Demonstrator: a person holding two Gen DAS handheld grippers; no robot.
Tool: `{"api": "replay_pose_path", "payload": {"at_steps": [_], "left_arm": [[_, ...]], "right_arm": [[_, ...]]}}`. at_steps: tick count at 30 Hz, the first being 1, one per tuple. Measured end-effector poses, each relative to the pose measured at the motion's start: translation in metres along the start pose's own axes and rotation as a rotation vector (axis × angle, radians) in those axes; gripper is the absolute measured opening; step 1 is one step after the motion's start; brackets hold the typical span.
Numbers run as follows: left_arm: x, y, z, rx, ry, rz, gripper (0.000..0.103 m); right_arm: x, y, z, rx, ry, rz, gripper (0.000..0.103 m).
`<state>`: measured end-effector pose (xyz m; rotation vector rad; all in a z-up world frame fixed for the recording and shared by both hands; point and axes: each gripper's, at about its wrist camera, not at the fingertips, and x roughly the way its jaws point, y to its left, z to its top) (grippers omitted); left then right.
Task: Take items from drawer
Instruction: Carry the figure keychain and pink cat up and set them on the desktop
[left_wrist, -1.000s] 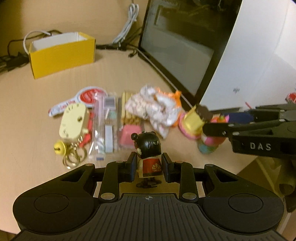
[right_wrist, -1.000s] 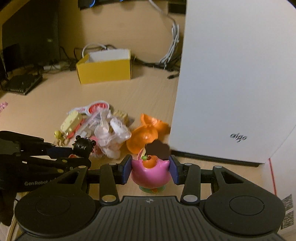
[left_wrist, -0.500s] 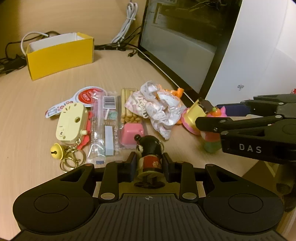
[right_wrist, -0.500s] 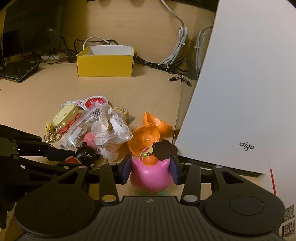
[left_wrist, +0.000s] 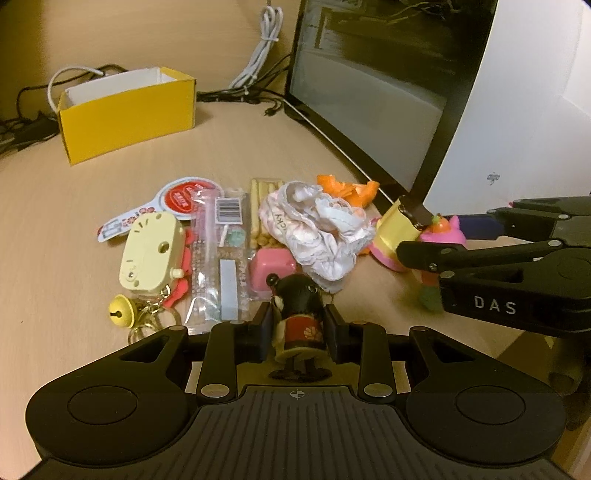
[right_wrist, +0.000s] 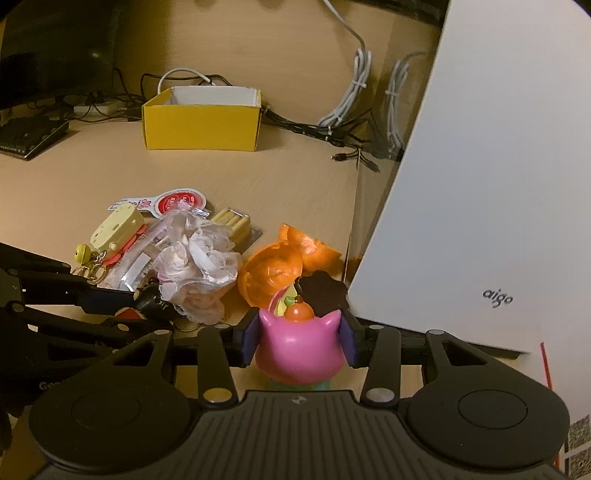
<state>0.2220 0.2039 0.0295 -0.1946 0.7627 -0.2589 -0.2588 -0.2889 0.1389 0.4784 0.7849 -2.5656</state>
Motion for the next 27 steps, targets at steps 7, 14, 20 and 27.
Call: {"api": "replay_pose_path", "payload": {"at_steps": [7,14,20,27], "left_arm": [[-0.007,0.001,0.000,-0.028,0.002,0.043,0.033],[-0.018,-0.006,-0.004,-0.047,-0.006,0.091,0.033],[-0.018,-0.022,-0.010,-0.031,0.009,0.103,0.034],[-0.010,-0.031,-0.007,-0.016,0.016,0.119,0.035]], "right_arm": [[-0.008,-0.009,-0.008,0.023,-0.018,-0.003,0.049],[-0.023,-0.021,-0.025,0.048,-0.040,0.033,0.056],[-0.025,-0.023,-0.045,0.023,-0.024,0.098,0.049],[-0.020,-0.025,-0.036,0.016,-0.092,0.093,0.047]]}}
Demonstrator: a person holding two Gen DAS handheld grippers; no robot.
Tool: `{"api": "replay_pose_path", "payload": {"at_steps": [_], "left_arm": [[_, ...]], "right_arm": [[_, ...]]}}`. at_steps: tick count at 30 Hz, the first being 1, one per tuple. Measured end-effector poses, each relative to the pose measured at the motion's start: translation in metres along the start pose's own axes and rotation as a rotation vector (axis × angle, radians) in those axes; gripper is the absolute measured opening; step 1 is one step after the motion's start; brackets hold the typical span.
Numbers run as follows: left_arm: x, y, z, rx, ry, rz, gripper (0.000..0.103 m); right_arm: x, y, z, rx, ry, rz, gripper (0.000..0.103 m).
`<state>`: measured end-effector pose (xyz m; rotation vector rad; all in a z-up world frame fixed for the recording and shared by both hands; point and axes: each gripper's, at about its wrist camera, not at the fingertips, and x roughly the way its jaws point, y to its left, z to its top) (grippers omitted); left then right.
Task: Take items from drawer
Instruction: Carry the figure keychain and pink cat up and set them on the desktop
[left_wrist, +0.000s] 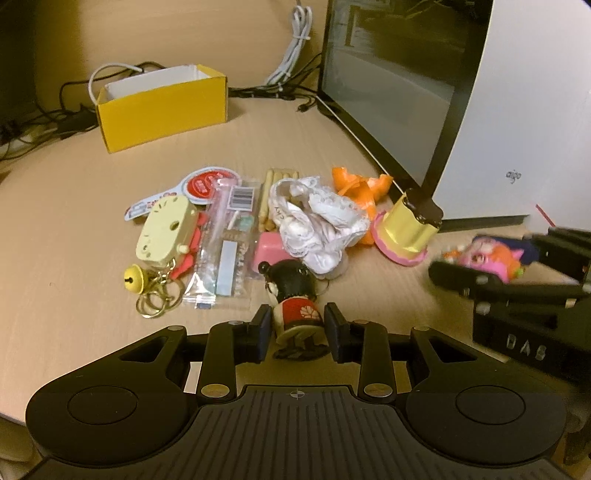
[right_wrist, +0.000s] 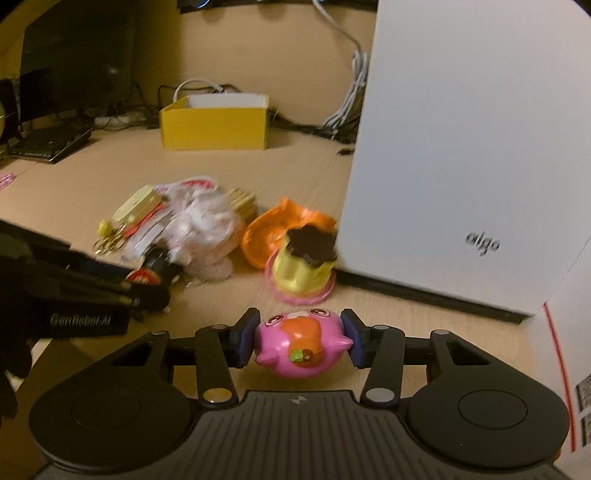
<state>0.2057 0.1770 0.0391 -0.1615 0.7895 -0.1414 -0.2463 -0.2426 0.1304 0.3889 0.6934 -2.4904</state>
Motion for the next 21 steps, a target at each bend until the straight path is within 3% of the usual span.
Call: {"api": "replay_pose_path", "payload": {"at_steps": [4,8,12,21], "left_arm": [[0.003,-0.004,0.004,0.002,0.002,0.011,0.035],[0.004,-0.005,0.004,0.000,0.003,0.013,0.035],[0.001,-0.005,0.004,0.002,0.011,0.008,0.035],[-0.003,-0.003,0.000,-0.010,0.015,-0.016,0.035]], "right_arm": [[0.006,-0.006,0.008,-0.005,-0.033,0.010,0.047],[0.018,-0.015,0.002,0.002,0.009,0.027,0.049],[0.019,-0.017,-0.006,-0.020,0.041,0.032,0.058],[-0.009,-0.024,-0.035,-0.001,0.073,0.021,0.060]]}}
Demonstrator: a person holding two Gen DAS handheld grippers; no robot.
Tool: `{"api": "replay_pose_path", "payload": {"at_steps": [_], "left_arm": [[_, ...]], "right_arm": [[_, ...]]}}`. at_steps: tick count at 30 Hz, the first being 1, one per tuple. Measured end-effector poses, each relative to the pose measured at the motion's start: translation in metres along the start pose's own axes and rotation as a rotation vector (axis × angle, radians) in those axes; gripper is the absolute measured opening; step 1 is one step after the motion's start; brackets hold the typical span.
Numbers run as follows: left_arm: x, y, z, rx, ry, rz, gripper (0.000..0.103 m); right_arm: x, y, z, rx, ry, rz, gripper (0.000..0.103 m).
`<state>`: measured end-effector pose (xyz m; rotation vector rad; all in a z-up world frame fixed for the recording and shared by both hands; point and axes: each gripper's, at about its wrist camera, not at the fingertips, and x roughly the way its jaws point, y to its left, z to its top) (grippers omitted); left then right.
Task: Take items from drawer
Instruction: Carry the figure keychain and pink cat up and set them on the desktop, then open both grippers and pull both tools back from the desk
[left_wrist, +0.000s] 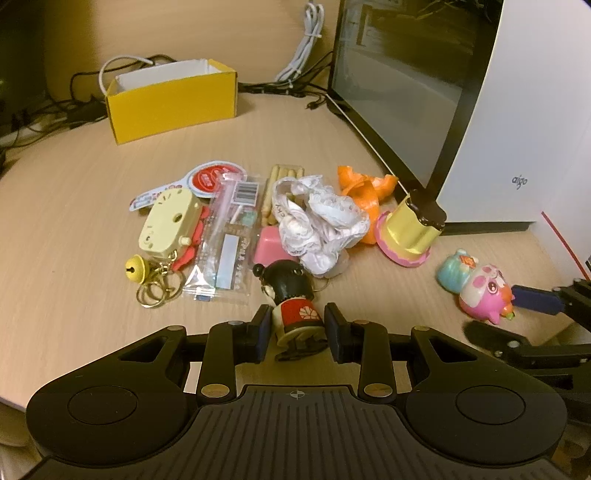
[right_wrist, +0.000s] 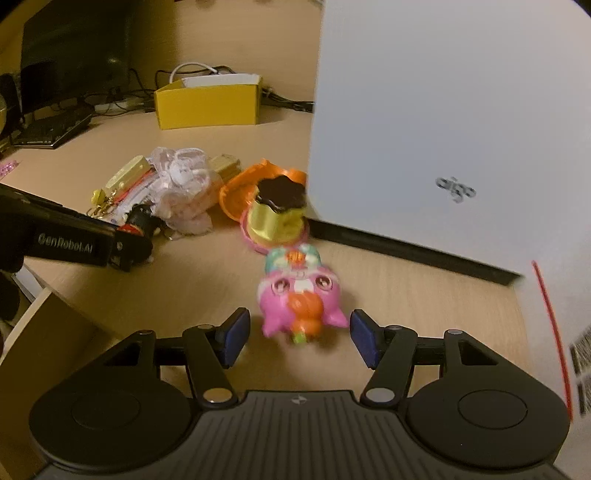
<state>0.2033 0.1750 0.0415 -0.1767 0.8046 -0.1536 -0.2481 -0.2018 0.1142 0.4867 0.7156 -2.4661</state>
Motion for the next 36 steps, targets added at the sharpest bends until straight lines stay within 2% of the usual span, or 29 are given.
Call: {"api": "replay_pose_path", "payload": {"at_steps": [3,6,8,10,14,17,22,24,26,29,32,36], "left_arm": [[0.000,0.001,0.000,0.003,-0.001,-0.010,0.035],[0.001,0.002,0.000,0.007,0.000,-0.016,0.035],[0.001,0.003,0.001,0.008,0.001,-0.025,0.035],[0.001,0.005,0.001,0.005,0.001,-0.031,0.035],[0.002,0.006,0.002,0.009,0.000,-0.033,0.036],[0.004,0.004,0.005,0.021,-0.002,-0.022,0.036],[0.007,0.005,0.005,0.034,-0.020,-0.037,0.036],[0.002,0.007,0.004,0.037,-0.022,-0.041,0.036],[-0.008,0.009,0.003,0.048,-0.023,-0.032,0.036],[-0.024,0.018,-0.001,0.074,-0.026,-0.028,0.036],[-0.041,0.034,-0.005,0.086,-0.062,-0.022,0.036],[-0.071,0.071,-0.012,0.008,-0.130,0.013,0.036]], "right_arm": [[-0.003,-0.003,0.000,0.009,-0.003,-0.010,0.059],[-0.002,-0.003,0.002,-0.004,0.000,-0.022,0.050],[0.002,-0.002,0.005,-0.035,0.005,-0.063,0.044],[0.007,-0.005,0.010,-0.044,0.008,-0.102,0.044],[0.016,-0.014,0.021,-0.022,0.009,-0.123,0.044],[0.025,-0.014,0.025,-0.016,0.020,-0.081,0.044],[0.029,0.004,0.023,-0.070,-0.015,-0.110,0.044],[0.024,0.005,0.019,-0.069,-0.019,-0.099,0.048],[0.018,0.001,0.015,-0.026,-0.013,-0.067,0.059],[0.010,-0.005,0.011,0.047,-0.021,-0.025,0.060],[-0.006,-0.006,0.005,0.077,-0.055,-0.001,0.063],[-0.032,0.001,-0.002,0.070,-0.100,-0.023,0.070]]}}
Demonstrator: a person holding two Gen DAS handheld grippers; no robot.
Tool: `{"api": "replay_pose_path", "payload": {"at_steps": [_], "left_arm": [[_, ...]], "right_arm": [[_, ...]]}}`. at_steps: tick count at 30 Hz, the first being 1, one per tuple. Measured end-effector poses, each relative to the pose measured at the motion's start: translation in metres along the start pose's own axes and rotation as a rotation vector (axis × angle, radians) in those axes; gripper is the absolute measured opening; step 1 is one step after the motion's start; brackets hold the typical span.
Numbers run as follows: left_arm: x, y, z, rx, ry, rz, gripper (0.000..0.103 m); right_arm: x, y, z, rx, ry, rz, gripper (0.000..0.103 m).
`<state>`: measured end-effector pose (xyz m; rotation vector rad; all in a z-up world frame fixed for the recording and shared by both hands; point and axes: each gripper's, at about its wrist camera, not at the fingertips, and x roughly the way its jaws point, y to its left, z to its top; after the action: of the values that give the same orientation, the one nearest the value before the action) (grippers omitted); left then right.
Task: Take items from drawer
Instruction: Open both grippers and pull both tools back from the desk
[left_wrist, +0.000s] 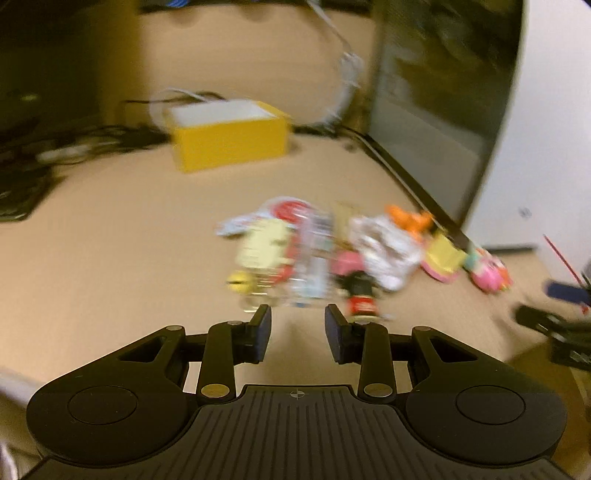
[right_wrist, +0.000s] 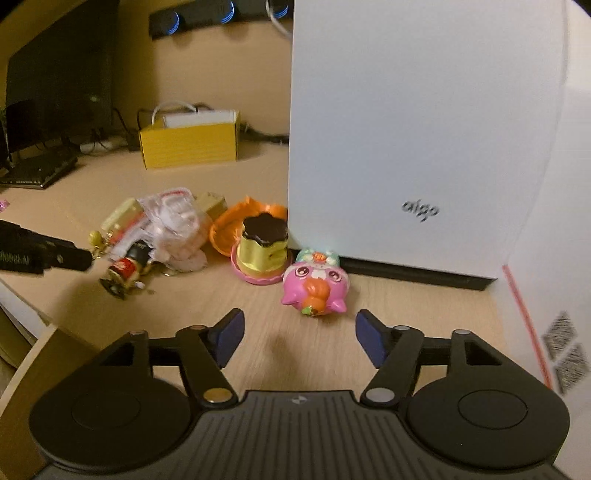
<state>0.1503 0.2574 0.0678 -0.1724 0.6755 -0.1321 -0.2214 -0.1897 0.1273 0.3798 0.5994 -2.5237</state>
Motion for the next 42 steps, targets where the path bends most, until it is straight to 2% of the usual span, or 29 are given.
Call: {"api": "replay_pose_path", "payload": {"at_steps": [5,10,13,16,18,19,22,24,27,34,40,42], "left_arm": [[-0.065,0.051,-0.030,-0.132,-0.070,0.093,0.036],[-0.132,0.066,-0.083,-0.160,-0.057,0.113,0.035],[-0.165,0.055,-0.126,-0.151,-0.025,0.082,0.035],[-0.189,0.040,-0.173,-0.101,-0.002,0.037,0.035],[-0.197,0.027,-0.201,-0.085,0.014,-0.004,0.035],[-0.198,0.019,-0.212,-0.078,0.019,-0.024,0.035],[-0.192,-0.009,-0.237,-0.005,0.015,-0.069,0.035],[-0.182,-0.028,-0.245,0.067,0.004,-0.104,0.035],[-0.165,-0.052,-0.246,0.121,-0.025,-0.128,0.035],[-0.145,-0.072,-0.239,0.115,-0.111,-0.120,0.035],[-0.138,-0.075,-0.236,0.106,-0.109,-0.119,0.035],[-0.132,-0.076,-0.229,0.102,-0.100,-0.121,0.035]], "right_arm": [[-0.039,0.008,-0.013,0.044,-0.009,-0.018,0.076],[-0.081,0.040,-0.042,0.127,0.002,0.015,0.076],[-0.114,0.075,-0.070,0.137,0.023,0.031,0.076],[-0.152,0.113,-0.104,0.091,0.011,0.059,0.076],[-0.176,0.131,-0.131,0.058,-0.015,0.058,0.078],[-0.184,0.136,-0.141,0.053,-0.021,0.049,0.083],[-0.199,0.140,-0.175,0.069,-0.029,-0.004,0.088],[-0.196,0.136,-0.192,0.074,0.014,-0.044,0.088],[-0.178,0.123,-0.208,0.066,0.083,-0.099,0.088],[-0.154,0.089,-0.213,0.055,0.076,-0.214,0.088],[-0.144,0.075,-0.203,0.078,0.057,-0.215,0.087],[-0.135,0.070,-0.195,0.088,0.086,-0.173,0.087]]}}
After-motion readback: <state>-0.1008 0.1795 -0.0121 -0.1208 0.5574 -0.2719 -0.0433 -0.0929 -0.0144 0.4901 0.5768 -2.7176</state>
